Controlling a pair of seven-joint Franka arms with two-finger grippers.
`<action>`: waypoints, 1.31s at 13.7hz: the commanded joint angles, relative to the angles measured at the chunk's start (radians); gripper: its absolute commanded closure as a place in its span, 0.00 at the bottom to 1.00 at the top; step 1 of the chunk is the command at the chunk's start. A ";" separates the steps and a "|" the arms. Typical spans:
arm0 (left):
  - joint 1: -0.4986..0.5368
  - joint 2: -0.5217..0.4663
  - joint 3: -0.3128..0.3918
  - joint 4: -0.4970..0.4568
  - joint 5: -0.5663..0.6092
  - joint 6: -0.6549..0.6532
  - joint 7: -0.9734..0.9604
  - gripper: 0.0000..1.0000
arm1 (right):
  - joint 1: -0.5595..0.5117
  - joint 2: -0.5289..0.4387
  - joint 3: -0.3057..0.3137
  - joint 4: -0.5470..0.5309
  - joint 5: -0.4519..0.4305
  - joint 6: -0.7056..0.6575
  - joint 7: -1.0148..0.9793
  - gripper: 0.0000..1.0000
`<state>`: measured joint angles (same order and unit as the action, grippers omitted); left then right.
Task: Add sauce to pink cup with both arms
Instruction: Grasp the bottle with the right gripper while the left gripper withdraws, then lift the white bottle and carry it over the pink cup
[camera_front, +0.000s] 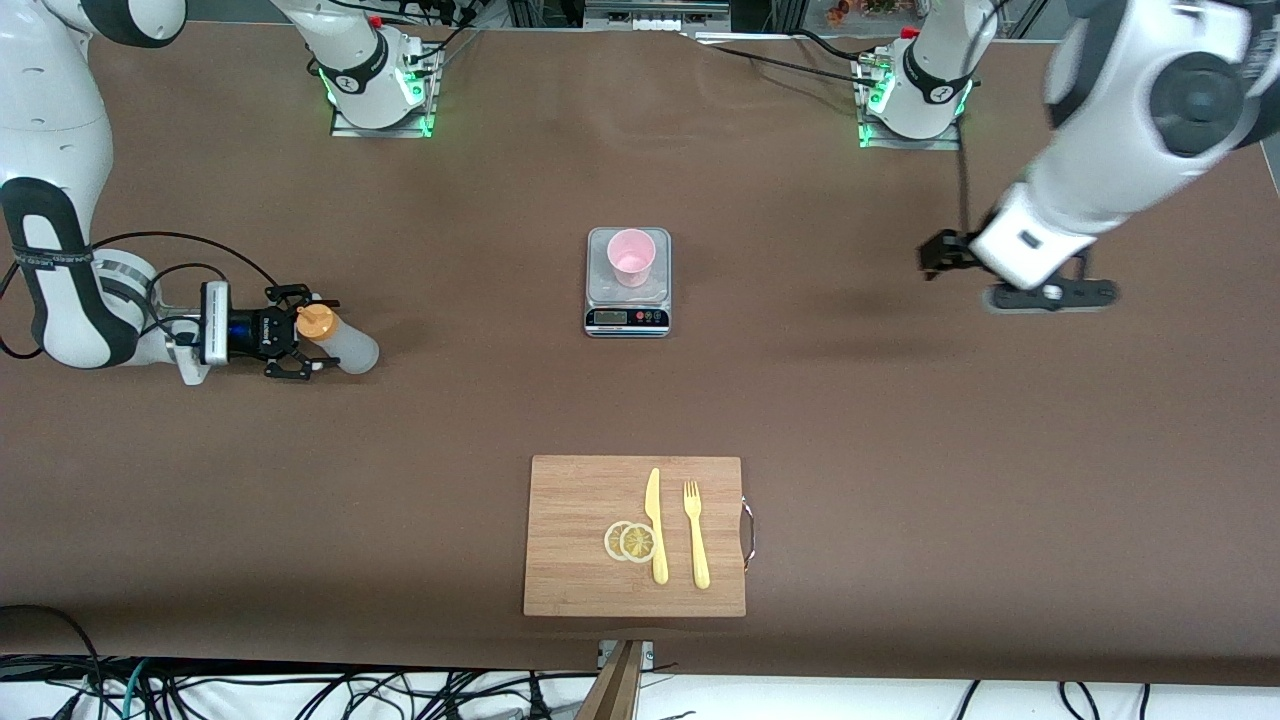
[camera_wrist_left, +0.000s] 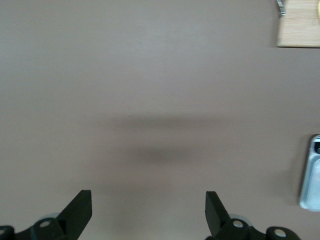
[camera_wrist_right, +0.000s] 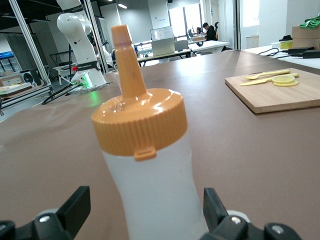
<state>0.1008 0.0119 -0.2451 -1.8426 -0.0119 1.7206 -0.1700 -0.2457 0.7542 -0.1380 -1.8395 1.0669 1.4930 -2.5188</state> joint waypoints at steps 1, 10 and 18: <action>0.040 -0.013 0.012 0.028 0.006 -0.064 0.098 0.00 | 0.020 0.002 0.001 -0.023 0.039 0.009 -0.026 0.00; 0.050 0.005 0.006 0.089 0.020 -0.082 0.096 0.00 | 0.103 0.010 0.000 0.043 0.076 0.010 0.008 1.00; 0.040 0.008 0.007 0.097 0.020 -0.084 0.086 0.00 | 0.324 -0.073 -0.008 0.125 0.035 0.280 0.312 1.00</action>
<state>0.1473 0.0064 -0.2364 -1.7810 -0.0120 1.6630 -0.0887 0.0088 0.7363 -0.1331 -1.6988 1.1259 1.6953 -2.2894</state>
